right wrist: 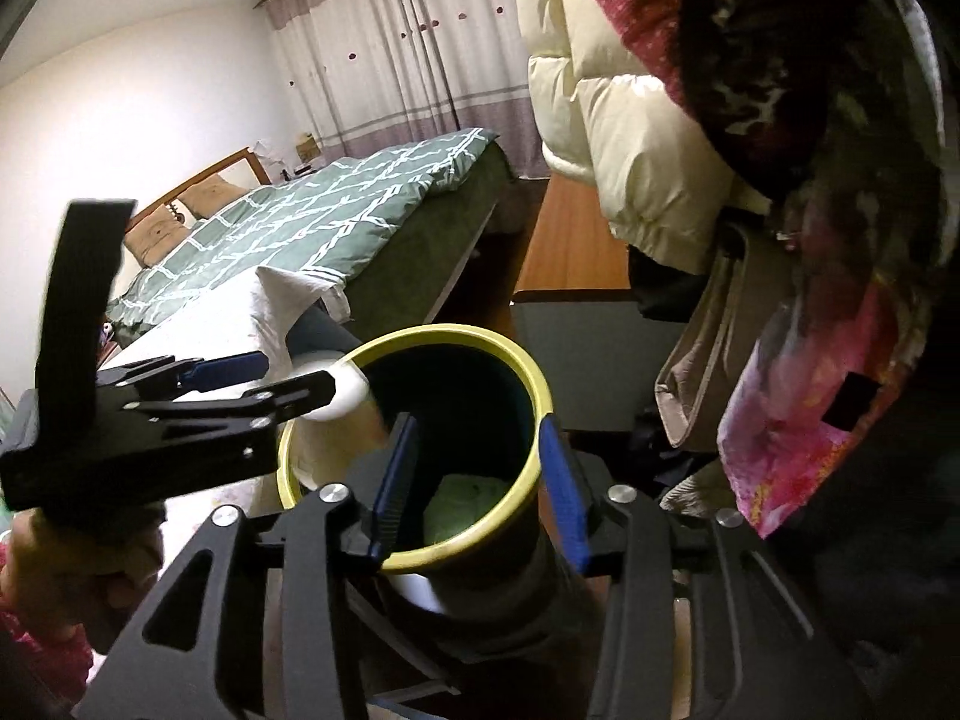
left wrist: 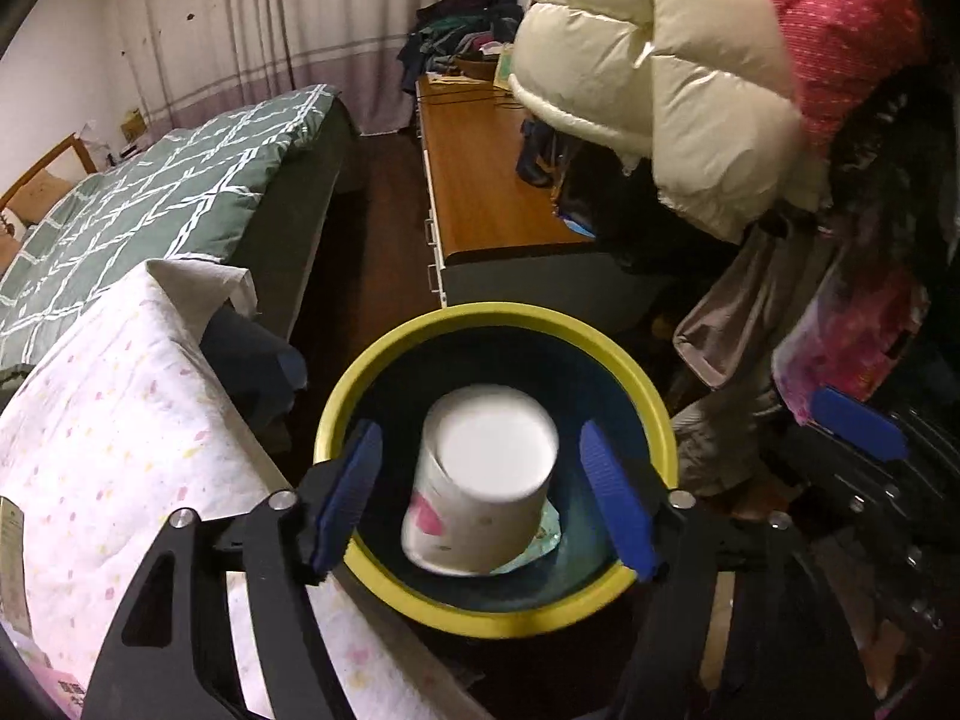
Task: Collect trash
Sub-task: 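Grasp the white paper cup with the left gripper and drop it into the bin, then grasp the white toothpaste tube with the right gripper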
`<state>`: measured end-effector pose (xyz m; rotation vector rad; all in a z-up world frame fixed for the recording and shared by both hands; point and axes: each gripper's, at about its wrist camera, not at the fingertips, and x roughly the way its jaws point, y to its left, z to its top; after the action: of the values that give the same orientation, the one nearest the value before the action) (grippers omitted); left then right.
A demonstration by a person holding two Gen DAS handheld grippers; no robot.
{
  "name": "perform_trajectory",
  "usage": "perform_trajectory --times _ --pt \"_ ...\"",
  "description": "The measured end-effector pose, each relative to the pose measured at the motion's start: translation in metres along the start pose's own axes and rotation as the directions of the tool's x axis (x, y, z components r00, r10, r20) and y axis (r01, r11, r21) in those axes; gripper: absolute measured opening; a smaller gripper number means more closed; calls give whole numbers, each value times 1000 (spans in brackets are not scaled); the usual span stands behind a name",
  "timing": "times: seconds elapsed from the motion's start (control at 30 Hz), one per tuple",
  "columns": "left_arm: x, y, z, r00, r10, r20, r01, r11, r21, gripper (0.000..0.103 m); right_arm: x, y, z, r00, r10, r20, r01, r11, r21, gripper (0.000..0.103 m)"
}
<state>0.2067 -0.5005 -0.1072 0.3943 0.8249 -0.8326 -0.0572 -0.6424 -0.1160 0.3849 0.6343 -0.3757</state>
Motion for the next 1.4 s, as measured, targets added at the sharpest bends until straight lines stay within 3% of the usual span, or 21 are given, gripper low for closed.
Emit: perform_trajectory --times 0.13,0.33,0.47,0.6,0.77,0.83,0.9,1.03,1.13,1.27,1.4 --pt "-17 7 -4 1000 6 23 -6 1000 -27 73 -5 -1 -3 1000 0 -4 0 1000 4 41" --pt "-100 27 -21 988 58 143 -49 997 -66 85 -7 16 -8 999 35 -16 -35 999 -12 41" --pt "-170 51 -48 965 130 228 -105 988 -117 90 -3 43 -12 995 87 -41 -89 994 -57 41" --pt "-231 87 -85 931 251 265 -201 959 -202 91 2 83 -18 983 169 -78 -177 978 -114 42" --pt "-290 144 -149 882 422 210 -333 873 -356 92 5 140 -30 950 278 -139 -301 934 -192 42" --pt "-305 161 -173 858 483 173 -386 830 -404 92 7 172 -40 921 340 -187 -378 898 -227 42" --pt "-316 175 -194 847 513 141 -409 797 -445 92 7 200 -49 893 387 -229 -439 861 -259 42" --pt "-332 198 -230 841 532 102 -416 755 -507 92 -2 251 -71 815 479 -325 -569 767 -297 42" --pt "-339 204 -245 835 542 99 -417 739 -529 92 -8 278 -89 788 496 -364 -606 729 -319 42" --pt "-345 205 -259 835 537 115 -401 739 -541 92 -3 303 -109 774 481 -412 -622 702 -348 42" --pt "-347 203 -265 837 534 120 -395 740 -544 92 0 320 -124 778 454 -434 -615 688 -385 42"
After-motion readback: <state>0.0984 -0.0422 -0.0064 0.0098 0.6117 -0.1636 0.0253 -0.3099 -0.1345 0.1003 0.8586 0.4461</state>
